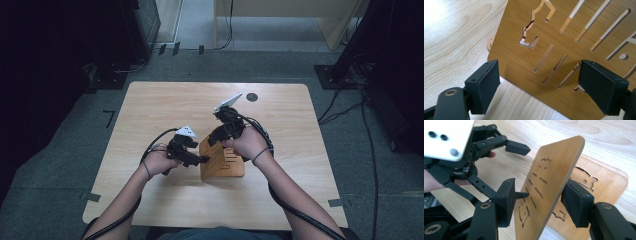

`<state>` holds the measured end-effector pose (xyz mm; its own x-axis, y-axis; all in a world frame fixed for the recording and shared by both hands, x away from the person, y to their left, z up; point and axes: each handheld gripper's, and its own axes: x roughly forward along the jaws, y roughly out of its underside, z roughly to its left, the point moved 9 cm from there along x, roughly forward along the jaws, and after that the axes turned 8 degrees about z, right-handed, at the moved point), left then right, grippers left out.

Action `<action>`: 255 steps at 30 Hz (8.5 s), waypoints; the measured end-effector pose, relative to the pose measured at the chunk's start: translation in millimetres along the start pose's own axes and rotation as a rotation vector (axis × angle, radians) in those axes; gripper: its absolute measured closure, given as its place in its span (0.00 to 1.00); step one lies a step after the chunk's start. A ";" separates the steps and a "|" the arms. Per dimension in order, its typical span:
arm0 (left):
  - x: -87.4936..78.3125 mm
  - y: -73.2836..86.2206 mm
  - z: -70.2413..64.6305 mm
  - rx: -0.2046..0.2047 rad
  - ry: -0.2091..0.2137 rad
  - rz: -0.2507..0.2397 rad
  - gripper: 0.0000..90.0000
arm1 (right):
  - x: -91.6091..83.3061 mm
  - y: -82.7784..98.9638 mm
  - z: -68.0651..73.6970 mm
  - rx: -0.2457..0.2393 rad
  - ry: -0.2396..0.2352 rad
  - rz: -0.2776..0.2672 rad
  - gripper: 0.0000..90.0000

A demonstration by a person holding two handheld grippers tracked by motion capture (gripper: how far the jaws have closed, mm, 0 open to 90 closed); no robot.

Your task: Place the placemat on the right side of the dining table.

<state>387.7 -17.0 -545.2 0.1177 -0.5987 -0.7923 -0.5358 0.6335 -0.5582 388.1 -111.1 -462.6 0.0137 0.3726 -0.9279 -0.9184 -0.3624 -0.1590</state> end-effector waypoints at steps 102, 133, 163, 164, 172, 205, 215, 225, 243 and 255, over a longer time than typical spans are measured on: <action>5.4 0.6 -2.8 0.065 -0.028 -0.031 0.18 | -44.4 -7.8 -58.3 0.020 0.090 0.050 0.97; 7.8 2.2 6.6 0.073 -0.075 -0.027 0.18 | -62.2 -1.6 -121.4 0.151 0.134 0.047 0.98; 6.1 6.0 8.9 0.074 -0.092 -0.008 0.18 | -82.7 9.0 -175.2 0.274 0.166 0.009 0.98; 6.5 6.2 8.7 0.073 -0.091 -0.008 0.18 | -83.7 9.5 -176.8 0.284 0.167 0.010 0.98; 7.5 6.3 7.5 0.079 -0.090 -0.004 0.18 | -92.7 13.1 -192.6 0.317 0.190 0.005 0.98; 10.4 4.6 1.2 0.088 -0.070 -0.005 0.18 | -105.4 -8.7 -234.7 0.454 0.190 -0.031 0.98; 10.5 5.2 1.6 0.088 -0.067 -0.002 0.18 | -102.3 -23.6 -246.0 0.480 0.210 -0.066 0.98; 11.0 5.3 1.1 0.089 -0.065 -0.001 0.18 | -95.7 -23.5 -257.1 0.516 0.220 -0.070 0.96; 13.5 5.5 0.7 0.094 -0.068 0.008 0.18 | -90.8 -6.7 -273.8 0.533 0.218 -0.091 0.89; 14.6 6.2 2.0 0.098 -0.069 0.013 0.18 | -82.7 6.2 -285.1 0.552 0.197 -0.103 0.84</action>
<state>387.8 -20.8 -560.6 0.1697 -0.5571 -0.8129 -0.4537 0.6881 -0.5663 494.0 -387.7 -482.9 0.1381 0.1977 -0.9705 -0.9775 0.1851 -0.1014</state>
